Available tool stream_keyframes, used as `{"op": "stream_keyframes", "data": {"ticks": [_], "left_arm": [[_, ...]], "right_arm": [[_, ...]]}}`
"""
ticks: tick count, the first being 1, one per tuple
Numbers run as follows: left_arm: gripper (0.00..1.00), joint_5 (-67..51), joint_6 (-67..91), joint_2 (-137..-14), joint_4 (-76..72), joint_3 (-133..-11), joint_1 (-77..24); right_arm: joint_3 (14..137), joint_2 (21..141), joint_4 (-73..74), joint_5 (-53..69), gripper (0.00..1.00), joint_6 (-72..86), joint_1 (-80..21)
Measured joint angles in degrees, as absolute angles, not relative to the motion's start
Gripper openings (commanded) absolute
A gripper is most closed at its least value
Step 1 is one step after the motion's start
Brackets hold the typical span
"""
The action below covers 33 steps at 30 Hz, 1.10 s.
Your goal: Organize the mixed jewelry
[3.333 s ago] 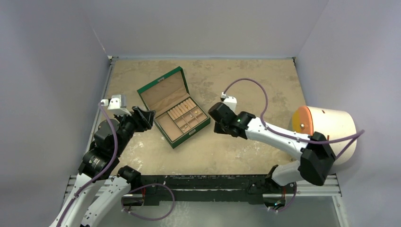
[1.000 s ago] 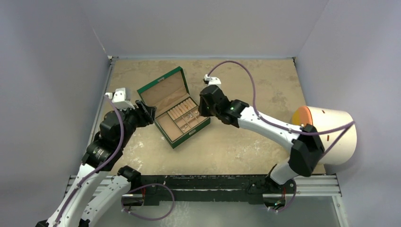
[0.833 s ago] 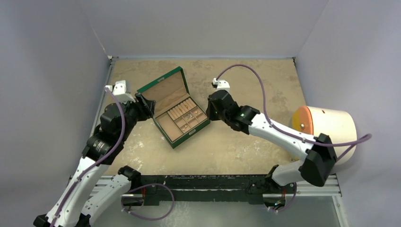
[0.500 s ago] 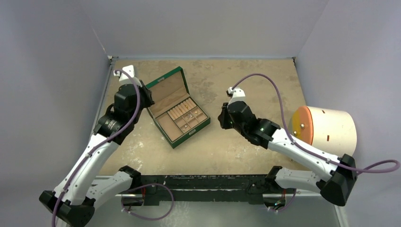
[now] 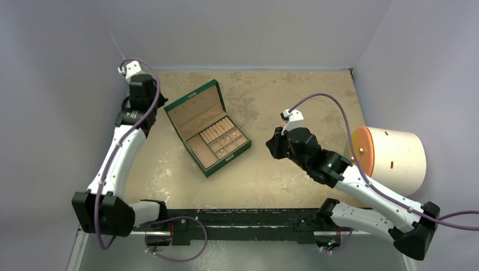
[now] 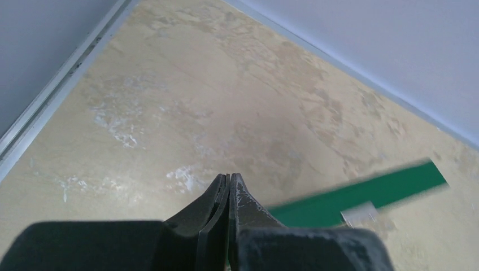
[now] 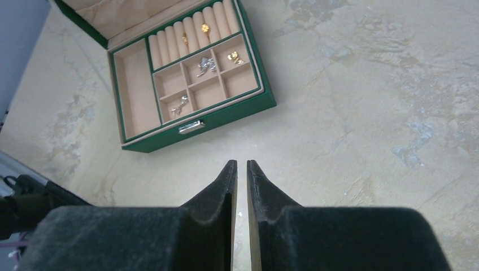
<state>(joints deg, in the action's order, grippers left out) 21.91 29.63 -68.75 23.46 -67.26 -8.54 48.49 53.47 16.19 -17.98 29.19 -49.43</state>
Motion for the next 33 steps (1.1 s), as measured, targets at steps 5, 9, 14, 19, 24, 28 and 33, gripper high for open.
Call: {"op": "stream_keyframes", "data": {"ticks": [5,9,14,19,24,28,33], "left_arm": [[0.0,11.22,32.91,-79.44,21.98,-70.35,3.27],[0.0,2.17,35.62,-85.43,21.06,-70.7,7.88],[0.0,-8.36,37.01,-88.62,20.21,-70.7,9.54],[0.0,-17.65,37.67,-89.23,18.11,-70.19,9.52],[0.0,-24.45,39.46,-88.14,14.06,-66.17,9.52],[0.0,-28.6,40.99,-86.17,11.84,-62.89,9.63],[0.0,-32.4,41.89,-81.34,10.94,-58.63,9.19]], "right_arm": [[47.59,50.37,16.4,-16.27,0.14,28.38,-49.43],[46.02,47.66,16.43,-14.94,0.14,28.38,-49.43],[44.42,45.89,17.04,-13.74,0.14,28.42,-49.43],[44.1,44.62,17.34,-13.15,0.14,28.4,-49.43],[43.9,44.58,17.28,-12.25,0.14,28.38,-49.43],[43.9,44.95,17.28,-12.19,0.14,27.99,-49.43],[43.9,45.8,17.41,-12.25,0.14,27.38,-49.43]]}}
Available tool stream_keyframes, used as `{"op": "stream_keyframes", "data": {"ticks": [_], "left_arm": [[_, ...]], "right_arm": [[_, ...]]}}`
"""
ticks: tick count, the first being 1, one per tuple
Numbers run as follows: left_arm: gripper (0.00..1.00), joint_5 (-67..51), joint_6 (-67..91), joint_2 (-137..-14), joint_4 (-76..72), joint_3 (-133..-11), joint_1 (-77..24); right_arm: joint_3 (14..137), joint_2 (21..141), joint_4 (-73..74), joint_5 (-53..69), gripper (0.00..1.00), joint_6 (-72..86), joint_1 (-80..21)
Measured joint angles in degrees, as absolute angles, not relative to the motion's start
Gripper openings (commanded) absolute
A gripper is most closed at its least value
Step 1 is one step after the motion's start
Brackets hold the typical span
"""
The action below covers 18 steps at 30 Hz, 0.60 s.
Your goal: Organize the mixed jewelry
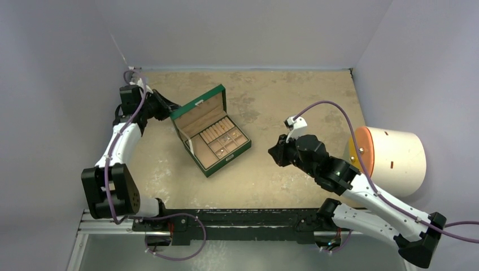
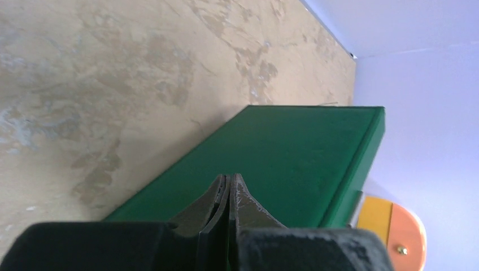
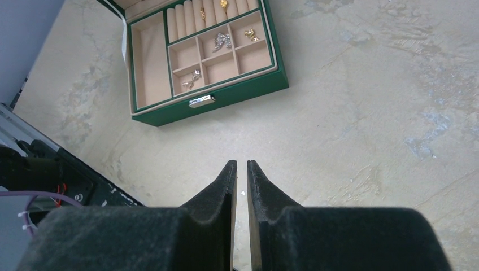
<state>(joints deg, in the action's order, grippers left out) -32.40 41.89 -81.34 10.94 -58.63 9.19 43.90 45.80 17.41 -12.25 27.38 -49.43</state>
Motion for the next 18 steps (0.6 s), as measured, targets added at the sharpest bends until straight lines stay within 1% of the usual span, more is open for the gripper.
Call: {"op": "stream_keyframes", "data": {"ticks": [7,14,18], "left_arm": [[0.0,-34.65,42.17,-74.39,11.6,-54.59,5.04],[0.0,-33.78,40.16,-69.36,14.79,-49.54,-2.76],[0.0,-32.23,38.57,-67.42,17.82,-46.96,-4.19]], "right_arm": [[44.56,46.59,17.98,-12.49,0.14,26.81,-49.43],[47.46,48.77,19.03,-12.56,0.14,25.98,-49.43],[49.93,51.81,18.96,-12.4,0.12,25.47,-49.43]]}}
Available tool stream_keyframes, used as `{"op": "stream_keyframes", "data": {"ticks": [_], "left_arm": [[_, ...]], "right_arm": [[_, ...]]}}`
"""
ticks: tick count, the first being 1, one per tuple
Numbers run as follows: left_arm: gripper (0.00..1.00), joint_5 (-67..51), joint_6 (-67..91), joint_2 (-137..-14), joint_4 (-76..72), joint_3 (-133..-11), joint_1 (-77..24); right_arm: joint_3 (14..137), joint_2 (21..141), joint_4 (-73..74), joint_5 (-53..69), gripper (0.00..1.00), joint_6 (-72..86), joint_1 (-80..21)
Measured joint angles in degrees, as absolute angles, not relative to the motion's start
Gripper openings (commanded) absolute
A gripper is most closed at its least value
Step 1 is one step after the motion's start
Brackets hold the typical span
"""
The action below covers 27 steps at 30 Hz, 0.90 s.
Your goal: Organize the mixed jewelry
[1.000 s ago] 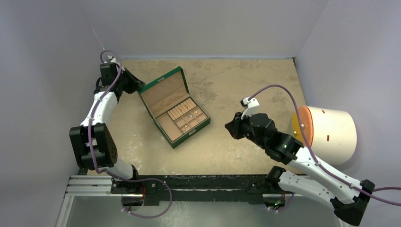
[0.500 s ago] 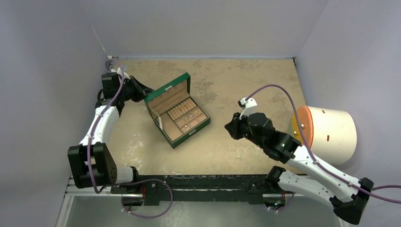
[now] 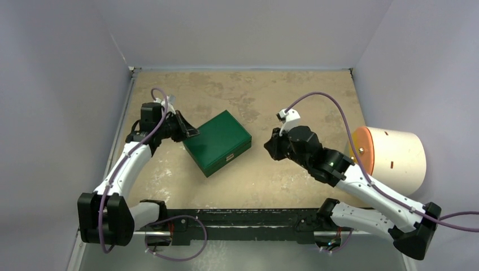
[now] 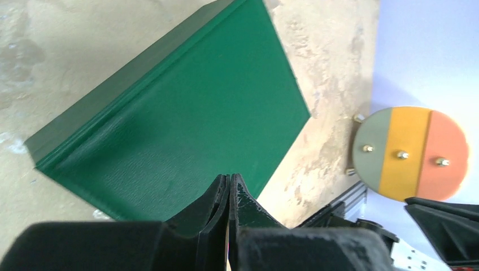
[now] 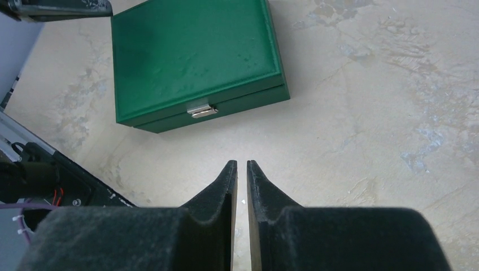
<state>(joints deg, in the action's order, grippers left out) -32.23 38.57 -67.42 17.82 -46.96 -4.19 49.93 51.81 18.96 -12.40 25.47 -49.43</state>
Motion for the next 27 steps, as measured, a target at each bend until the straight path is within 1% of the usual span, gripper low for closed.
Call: {"op": "stream_keyframes", "data": {"ticks": [3,5,10,19,27], "left_arm": [[0.0,-30.06,36.56,-66.06,21.15,-46.37,-4.32],[0.0,-28.8,35.24,-65.08,23.0,-46.17,-4.32],[0.0,-26.52,33.45,-61.25,25.74,-45.95,-4.43],[0.0,-23.2,32.99,-53.63,26.22,-44.49,-5.63],[0.0,-21.32,32.73,-51.27,25.96,-42.39,-6.61]], "right_arm": [[51.66,54.94,18.65,-11.97,0.06,25.28,-49.43],[52.84,57.25,18.15,-11.35,0.0,24.88,-49.43],[57.8,65.25,16.56,-8.03,0.0,23.79,-49.43],[67.83,81.54,15.75,-1.45,0.0,23.27,-49.56],[75.22,94.52,17.93,0.69,0.0,23.31,-51.03]]}}
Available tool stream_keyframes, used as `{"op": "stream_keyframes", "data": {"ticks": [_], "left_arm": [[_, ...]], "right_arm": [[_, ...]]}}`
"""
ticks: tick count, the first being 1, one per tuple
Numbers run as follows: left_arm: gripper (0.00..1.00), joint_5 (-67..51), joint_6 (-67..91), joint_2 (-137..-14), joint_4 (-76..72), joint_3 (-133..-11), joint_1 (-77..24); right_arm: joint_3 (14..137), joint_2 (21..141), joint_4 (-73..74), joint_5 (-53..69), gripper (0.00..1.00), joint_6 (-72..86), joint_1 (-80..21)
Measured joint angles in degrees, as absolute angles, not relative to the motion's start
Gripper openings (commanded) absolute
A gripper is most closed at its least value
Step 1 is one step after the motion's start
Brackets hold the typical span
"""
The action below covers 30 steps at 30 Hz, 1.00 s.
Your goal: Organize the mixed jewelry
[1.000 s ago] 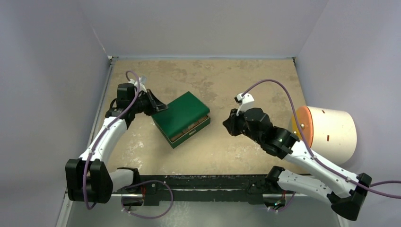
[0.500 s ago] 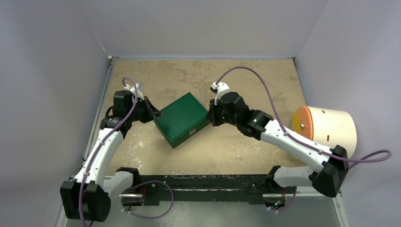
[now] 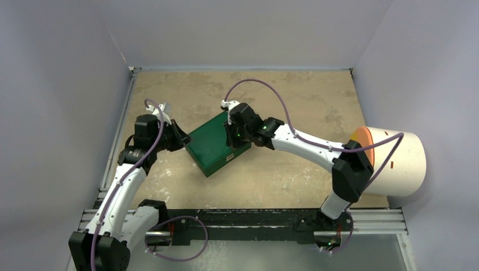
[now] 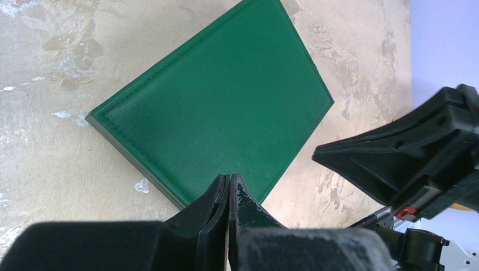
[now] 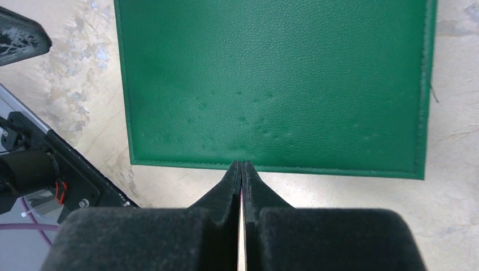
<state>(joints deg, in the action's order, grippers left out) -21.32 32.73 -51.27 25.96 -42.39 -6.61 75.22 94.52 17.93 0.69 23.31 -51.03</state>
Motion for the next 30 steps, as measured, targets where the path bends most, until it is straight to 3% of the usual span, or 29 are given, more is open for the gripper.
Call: {"op": "stream_keyframes", "data": {"ticks": [15,30], "left_arm": [[0.0,-20.18,32.73,-50.33,25.91,-42.26,-8.16],[0.0,-20.03,32.73,-50.22,25.87,-42.26,-8.67]], "right_arm": [[78.13,101.75,22.17,-0.78,0.0,24.01,-53.76],[77.03,101.62,21.15,-6.11,0.0,25.71,-55.61]]}}
